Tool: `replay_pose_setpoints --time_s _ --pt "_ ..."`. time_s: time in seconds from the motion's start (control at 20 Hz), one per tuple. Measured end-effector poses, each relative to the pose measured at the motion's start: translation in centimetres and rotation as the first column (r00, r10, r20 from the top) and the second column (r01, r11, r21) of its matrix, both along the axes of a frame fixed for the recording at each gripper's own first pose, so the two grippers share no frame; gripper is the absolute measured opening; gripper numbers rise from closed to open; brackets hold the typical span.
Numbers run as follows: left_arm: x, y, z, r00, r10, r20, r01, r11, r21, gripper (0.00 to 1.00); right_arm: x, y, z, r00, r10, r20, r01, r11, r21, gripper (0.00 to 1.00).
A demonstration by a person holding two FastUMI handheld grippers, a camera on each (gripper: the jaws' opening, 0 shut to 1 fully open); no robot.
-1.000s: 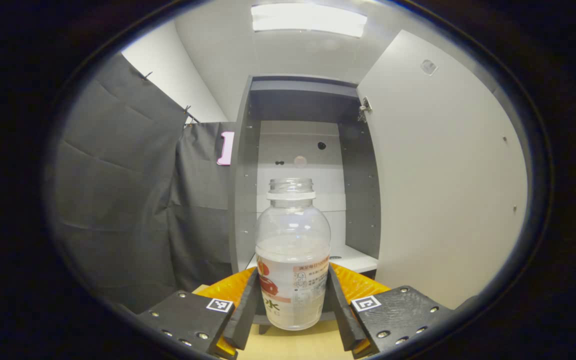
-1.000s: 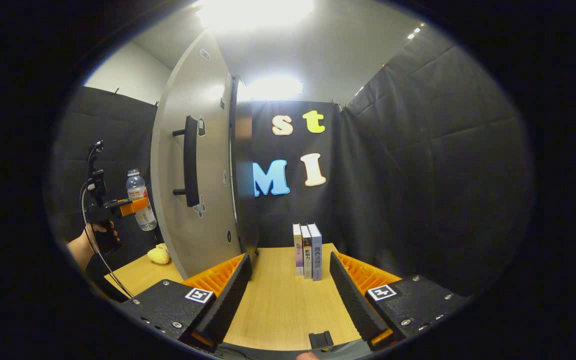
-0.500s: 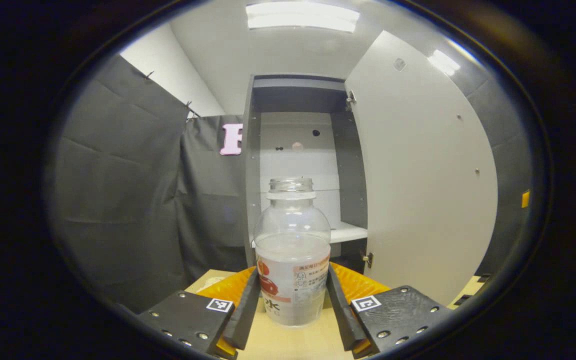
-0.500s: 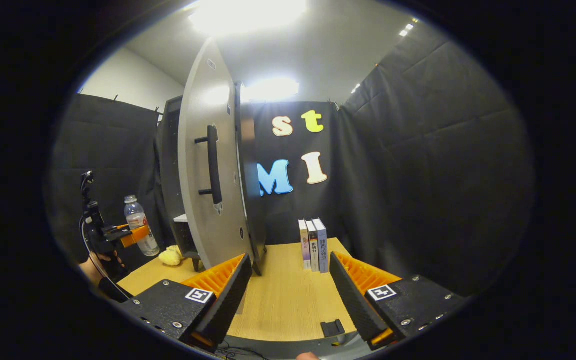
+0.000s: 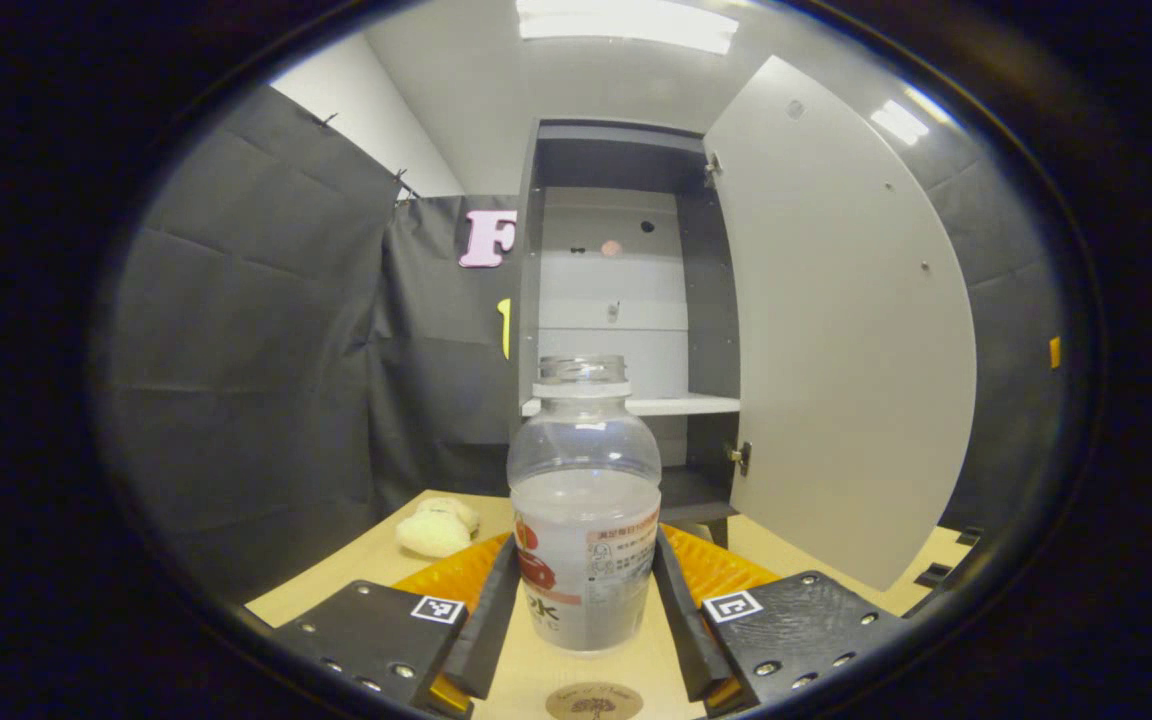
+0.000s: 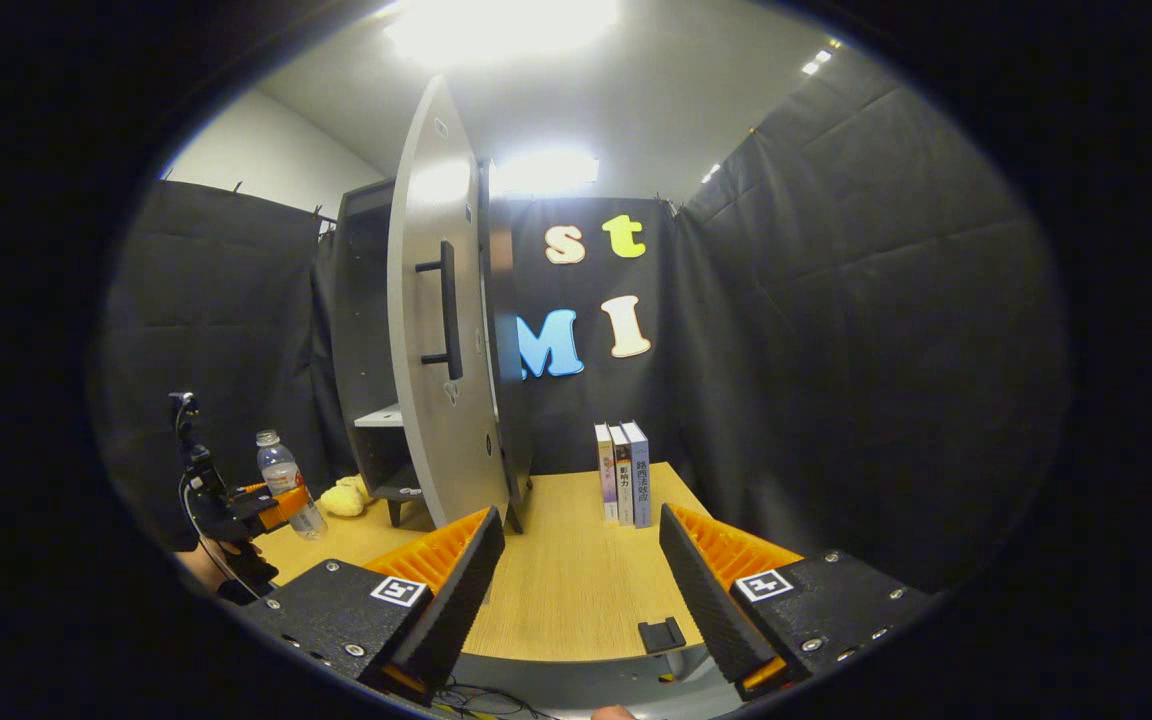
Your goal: Open the cabinet door with the right hand, grasp the bottle in the cabinet with the left hand and place it on the coaster, then close the cabinet door with the right hand.
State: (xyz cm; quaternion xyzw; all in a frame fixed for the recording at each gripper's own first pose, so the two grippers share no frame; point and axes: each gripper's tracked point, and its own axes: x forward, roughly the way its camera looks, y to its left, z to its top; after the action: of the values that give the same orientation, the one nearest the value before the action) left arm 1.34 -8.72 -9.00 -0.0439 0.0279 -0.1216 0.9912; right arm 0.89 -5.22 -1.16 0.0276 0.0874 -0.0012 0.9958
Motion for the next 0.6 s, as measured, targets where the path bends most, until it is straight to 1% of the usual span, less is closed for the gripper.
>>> replay_pose_setpoints --time_s 0.05,0.15,0.2,0.4,0.6 --pt "-0.2 -0.1 -0.8 1.000 0.000 -0.008 0.000 1.000 -0.004 0.71 -0.2 -0.1 -0.3 1.000 -0.002 -0.007 0.002 1.000 -0.006 0.92" --pt "-0.5 -0.3 -2.6 1.000 0.008 -0.029 -0.008 1.000 -0.006 0.71 -0.4 0.2 -1.0 1.000 0.005 -0.024 -0.005 1.000 -0.009 0.92" --pt "-0.6 -0.4 -3.2 0.999 0.015 -0.034 -0.015 1.000 -0.007 0.71 -0.5 0.3 -1.3 0.999 0.009 -0.036 -0.010 1.000 -0.011 0.96" --pt "-0.9 -1.5 -6.0 0.998 0.015 -0.063 -0.016 1.000 -0.012 0.71 -0.8 0.4 -1.4 0.999 0.024 -0.046 -0.025 0.999 -0.034 0.96" --pt "0.0 -2.3 -8.9 0.996 0.021 -0.085 -0.020 1.000 0.009 0.71 -0.6 0.2 -2.0 0.998 0.028 -0.057 -0.030 0.999 -0.045 0.96"
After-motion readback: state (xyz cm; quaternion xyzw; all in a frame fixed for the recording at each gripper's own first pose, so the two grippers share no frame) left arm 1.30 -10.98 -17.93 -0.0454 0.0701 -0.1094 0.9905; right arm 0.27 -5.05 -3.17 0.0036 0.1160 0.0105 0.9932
